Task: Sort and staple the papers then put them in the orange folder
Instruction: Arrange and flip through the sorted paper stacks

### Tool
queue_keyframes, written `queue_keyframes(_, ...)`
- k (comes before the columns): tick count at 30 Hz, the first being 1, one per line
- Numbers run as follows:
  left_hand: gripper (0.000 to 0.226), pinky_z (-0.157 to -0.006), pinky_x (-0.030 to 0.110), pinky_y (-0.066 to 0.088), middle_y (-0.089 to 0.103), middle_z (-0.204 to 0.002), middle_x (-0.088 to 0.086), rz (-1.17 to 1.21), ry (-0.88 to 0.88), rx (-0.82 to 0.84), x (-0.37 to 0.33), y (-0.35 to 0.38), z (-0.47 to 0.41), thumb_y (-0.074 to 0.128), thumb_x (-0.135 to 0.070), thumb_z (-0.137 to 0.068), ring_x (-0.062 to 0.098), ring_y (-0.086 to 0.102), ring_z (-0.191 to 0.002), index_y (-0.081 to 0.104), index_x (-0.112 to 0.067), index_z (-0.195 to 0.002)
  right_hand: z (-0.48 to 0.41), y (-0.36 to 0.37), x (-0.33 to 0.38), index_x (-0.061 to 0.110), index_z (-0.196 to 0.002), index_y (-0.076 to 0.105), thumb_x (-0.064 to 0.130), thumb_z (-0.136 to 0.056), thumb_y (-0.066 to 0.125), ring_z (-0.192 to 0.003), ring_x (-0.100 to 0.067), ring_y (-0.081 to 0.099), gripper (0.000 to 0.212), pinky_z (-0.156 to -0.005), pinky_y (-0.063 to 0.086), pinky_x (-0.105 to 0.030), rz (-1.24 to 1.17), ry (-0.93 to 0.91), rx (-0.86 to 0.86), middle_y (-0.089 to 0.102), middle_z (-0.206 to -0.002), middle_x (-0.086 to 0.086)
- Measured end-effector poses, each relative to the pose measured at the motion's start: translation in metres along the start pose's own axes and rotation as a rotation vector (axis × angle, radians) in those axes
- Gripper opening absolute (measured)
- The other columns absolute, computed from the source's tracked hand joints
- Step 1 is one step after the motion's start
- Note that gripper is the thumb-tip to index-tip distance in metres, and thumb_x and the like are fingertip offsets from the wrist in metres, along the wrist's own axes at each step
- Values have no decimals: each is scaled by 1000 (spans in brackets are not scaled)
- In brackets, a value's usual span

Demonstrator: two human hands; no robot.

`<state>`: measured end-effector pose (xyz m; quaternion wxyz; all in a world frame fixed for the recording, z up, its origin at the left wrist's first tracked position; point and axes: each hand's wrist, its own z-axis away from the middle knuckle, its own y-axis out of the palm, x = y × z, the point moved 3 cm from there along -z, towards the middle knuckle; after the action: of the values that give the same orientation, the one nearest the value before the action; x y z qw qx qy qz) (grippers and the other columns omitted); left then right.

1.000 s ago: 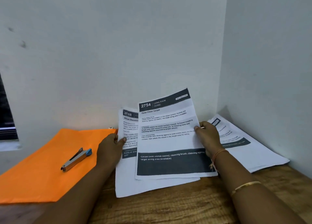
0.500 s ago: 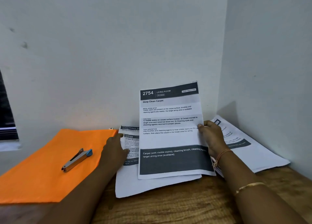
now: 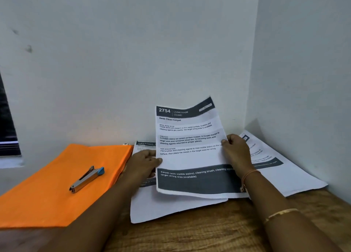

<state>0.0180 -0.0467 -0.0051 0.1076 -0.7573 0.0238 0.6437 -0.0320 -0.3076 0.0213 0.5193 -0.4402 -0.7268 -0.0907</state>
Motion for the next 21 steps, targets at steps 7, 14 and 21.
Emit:
queue_keyframes(7, 12, -47, 17, 52, 67, -80, 2, 86, 26, -83, -3, -3, 0, 59, 2, -87, 12, 64, -63, 60, -7, -95, 7, 2, 8, 12, -122, 46, 5, -87, 47, -96, -22, 49, 35, -77, 35, -26, 71, 112, 267, 53, -108, -5)
queue_keyframes(14, 14, -54, 18, 48, 69, -83, -1, -192, 59, 20, 2, 4, 1, 65, -13, -87, 11, 65, -69, 62, -18, -99, 2, -16, -2, 19, -124, 40, 8, -87, 42, -107, -33, 53, 39, -95, 35, -43, 536, 90, 180, 56, -110, -10)
queue_keyframes(21, 32, -83, 21, 41, 56, -111, -10, -636, 144, 100, 6, 7, 5, 67, -24, -85, 8, 51, -101, 57, -23, -115, -8, -41, -34, 24, -143, 31, 21, -92, 39, -129, -32, 40, 51, -112, 18, -50, 827, 225, 150, 45, -140, -9)
